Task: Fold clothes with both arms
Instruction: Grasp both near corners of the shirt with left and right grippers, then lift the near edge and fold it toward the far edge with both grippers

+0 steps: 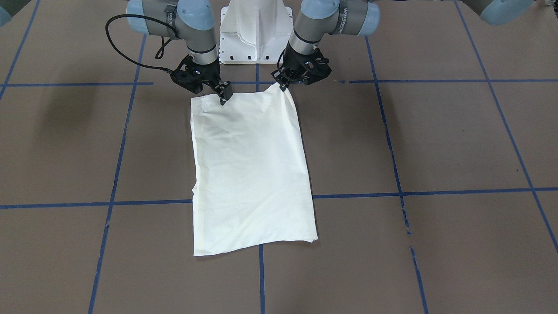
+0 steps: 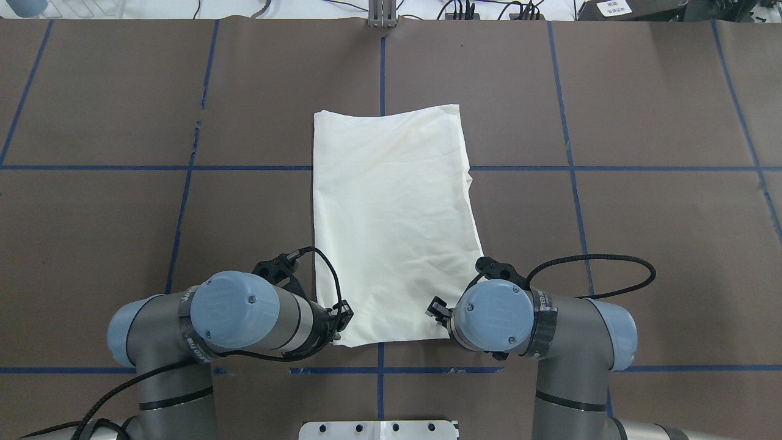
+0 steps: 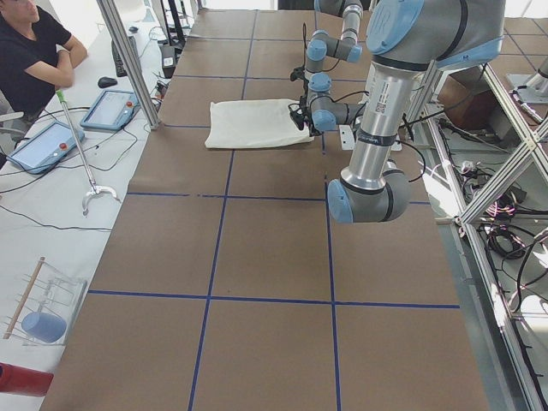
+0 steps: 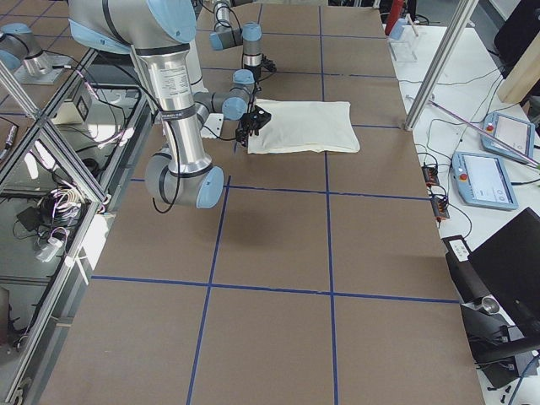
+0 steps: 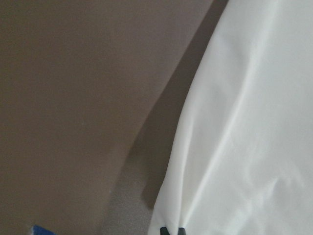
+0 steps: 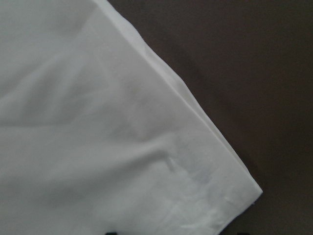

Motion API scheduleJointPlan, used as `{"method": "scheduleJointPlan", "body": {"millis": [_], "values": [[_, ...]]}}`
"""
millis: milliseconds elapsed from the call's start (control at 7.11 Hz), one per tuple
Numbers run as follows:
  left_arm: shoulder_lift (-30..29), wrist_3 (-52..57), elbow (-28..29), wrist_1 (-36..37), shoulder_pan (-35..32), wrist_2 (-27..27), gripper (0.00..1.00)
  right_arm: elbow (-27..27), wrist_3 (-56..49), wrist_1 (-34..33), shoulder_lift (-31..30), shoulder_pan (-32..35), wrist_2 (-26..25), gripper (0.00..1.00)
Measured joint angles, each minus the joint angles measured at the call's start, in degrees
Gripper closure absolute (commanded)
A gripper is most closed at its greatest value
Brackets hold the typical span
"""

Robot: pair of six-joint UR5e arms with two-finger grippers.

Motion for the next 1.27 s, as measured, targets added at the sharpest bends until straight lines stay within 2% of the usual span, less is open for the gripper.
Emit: {"method": "scheduleJointPlan", "body": {"millis": [141, 985, 1267], "values": [[0.1, 0.0, -0.1, 0.0, 0.0, 0.0, 1.0, 0.0, -0.1, 0.0, 0.0, -0.1, 0.0, 1.0], [0.2, 0.0, -0.5, 0.4, 0.0, -0.1, 1.0, 0.9, -0.3, 0.1, 1.2, 0.3, 0.1, 1.0], [0.9, -0.1, -2.4, 0.4, 0.9, 0.2, 1.0, 3.4, -0.5, 0.0, 0.3, 0.2, 0.7, 1.0]]}}
